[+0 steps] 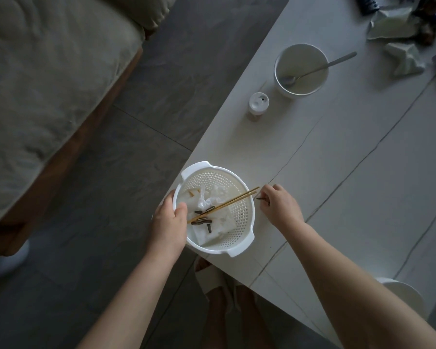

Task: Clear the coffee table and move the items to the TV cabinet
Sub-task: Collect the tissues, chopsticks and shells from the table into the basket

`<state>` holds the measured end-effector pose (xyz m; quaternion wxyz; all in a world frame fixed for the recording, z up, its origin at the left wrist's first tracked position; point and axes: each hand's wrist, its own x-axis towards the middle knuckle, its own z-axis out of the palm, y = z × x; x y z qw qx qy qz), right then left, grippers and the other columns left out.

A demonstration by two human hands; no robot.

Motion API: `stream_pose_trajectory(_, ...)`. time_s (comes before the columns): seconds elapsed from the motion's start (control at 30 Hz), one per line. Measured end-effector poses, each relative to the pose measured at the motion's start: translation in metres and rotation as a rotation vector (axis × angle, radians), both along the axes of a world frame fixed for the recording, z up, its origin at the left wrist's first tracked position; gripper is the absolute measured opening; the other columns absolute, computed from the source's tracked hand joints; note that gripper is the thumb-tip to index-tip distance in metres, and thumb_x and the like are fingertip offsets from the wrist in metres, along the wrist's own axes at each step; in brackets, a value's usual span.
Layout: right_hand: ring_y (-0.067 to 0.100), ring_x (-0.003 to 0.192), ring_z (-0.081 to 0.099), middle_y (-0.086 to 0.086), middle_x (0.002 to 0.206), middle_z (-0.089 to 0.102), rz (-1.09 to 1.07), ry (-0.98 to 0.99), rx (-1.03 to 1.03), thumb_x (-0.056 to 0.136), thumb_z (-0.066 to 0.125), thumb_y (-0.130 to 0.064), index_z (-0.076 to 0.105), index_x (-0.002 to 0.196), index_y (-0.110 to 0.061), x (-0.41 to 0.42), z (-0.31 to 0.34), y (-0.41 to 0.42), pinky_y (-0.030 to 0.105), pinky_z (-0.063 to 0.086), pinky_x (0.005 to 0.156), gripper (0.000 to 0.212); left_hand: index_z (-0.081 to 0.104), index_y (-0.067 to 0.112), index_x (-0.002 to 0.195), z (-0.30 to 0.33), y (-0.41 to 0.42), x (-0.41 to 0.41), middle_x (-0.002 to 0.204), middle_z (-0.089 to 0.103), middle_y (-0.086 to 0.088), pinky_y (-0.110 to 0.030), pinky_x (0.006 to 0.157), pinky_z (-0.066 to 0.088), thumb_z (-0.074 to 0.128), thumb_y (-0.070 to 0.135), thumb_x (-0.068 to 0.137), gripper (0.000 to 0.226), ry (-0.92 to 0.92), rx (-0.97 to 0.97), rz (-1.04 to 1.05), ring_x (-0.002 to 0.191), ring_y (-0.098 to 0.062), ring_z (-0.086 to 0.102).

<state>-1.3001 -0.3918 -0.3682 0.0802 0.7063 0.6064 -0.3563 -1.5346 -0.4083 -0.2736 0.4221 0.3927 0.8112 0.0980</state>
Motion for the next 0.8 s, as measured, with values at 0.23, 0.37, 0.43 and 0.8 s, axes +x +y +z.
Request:
stream_pose_trajectory(0.23,0.026,0.069,0.05,0.002,0.091,0.046,-0.045,-0.018,-0.003,0.087,0.047,-0.015,0.049,0.088,-0.013,0.0,-0.002,-0.004,0.029,0.042,0.055,0.003,0.051,0.023,0.129,-0.002,0.0,0.004,0.114,0.058,-0.004,-0.027,0.072,0.04,0.039,0.027,0.095,0.035,0.009,-0.004,-0.03,0.096,-0.017,0.053)
stream_pose_trajectory(0.37,0.025,0.061,0.044,0.005,0.082,0.046,0.009,-0.091,0.018,0.085,0.043,-0.009,0.041,0.083,-0.012,0.0,-0.004,-0.005,0.026,0.032,0.049,0.005,0.05,0.023,0.13,-0.001,-0.001,0.006,0.104,0.054,0.003,-0.019,0.061,0.035,0.039,0.026,0.096,0.036,0.012,0.007,-0.046,0.088,-0.013,0.051)
stream_pose_trajectory(0.43,0.022,0.058,0.04,0.004,0.079,0.043,0.019,-0.103,0.033,0.085,0.044,-0.009,0.039,0.08,-0.013,0.002,-0.004,-0.003,0.024,0.027,0.046,0.008,0.05,0.023,0.13,-0.001,-0.001,0.007,0.103,0.053,0.004,-0.021,0.064,0.036,0.039,0.025,0.096,0.036,0.011,0.01,-0.047,0.089,-0.013,0.05)
stream_pose_trajectory(0.8,0.025,0.069,0.039,0.007,0.081,0.044,-0.019,-0.175,0.034,0.077,0.044,0.004,0.039,0.081,-0.01,0.007,0.0,0.001,0.026,0.028,0.049,0.014,0.048,0.024,0.132,0.0,0.001,0.01,0.108,0.056,0.001,-0.026,0.071,0.039,0.038,0.026,0.096,0.038,-0.018,0.009,-0.067,0.092,-0.014,0.053)
